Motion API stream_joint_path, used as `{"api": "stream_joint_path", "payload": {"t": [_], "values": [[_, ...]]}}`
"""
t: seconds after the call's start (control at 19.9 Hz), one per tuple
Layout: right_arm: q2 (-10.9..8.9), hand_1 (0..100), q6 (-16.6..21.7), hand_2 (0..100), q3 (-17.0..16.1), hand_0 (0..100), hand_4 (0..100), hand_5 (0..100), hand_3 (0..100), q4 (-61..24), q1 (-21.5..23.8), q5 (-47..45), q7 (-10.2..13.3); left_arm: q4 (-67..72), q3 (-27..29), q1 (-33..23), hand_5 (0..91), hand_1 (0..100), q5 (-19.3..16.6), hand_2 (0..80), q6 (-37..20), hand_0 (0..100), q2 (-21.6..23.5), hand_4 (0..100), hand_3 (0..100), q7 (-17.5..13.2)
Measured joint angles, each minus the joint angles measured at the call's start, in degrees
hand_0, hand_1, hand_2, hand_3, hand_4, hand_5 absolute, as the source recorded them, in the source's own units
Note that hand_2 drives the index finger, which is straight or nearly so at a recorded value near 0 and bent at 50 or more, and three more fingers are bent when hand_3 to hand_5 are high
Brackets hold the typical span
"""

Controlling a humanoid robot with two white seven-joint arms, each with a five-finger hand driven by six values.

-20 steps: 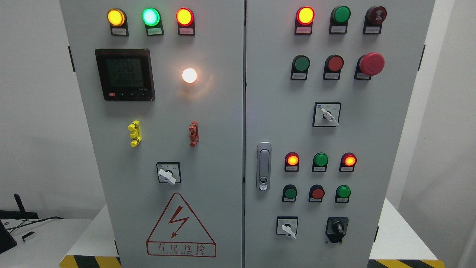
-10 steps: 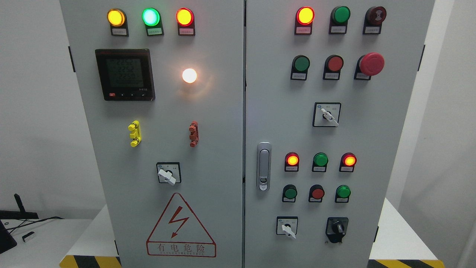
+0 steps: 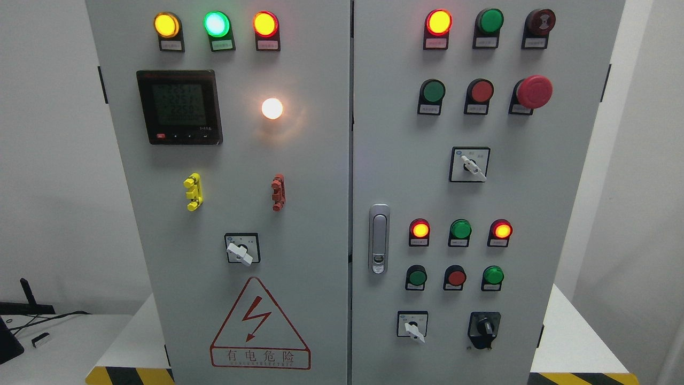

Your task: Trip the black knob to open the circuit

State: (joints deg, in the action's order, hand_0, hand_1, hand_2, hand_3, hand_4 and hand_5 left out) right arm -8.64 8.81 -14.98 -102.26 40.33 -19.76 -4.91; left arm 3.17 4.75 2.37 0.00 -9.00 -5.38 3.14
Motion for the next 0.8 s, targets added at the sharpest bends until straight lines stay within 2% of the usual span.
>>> {"api": "stream_joint_path", "payload": {"t": [0.5,0.8], "values": [[-0.82,60,-11.19,45,-3.33,23,95,90,100,-8.33,-15.34,0.81,1.28,0.0,0.0,0.0,0.0,39,0.0,0.0,0.0,12,0.0,0,0,0.0],[-1.13,66,-16.16,46,-3.9,25,98,91,100,-10.12,-23.46,1.71,1.96,0.0,0.0,0.0,0.0,39,0.0,0.0,0.0,12,0.0,0,0,0.0]]}}
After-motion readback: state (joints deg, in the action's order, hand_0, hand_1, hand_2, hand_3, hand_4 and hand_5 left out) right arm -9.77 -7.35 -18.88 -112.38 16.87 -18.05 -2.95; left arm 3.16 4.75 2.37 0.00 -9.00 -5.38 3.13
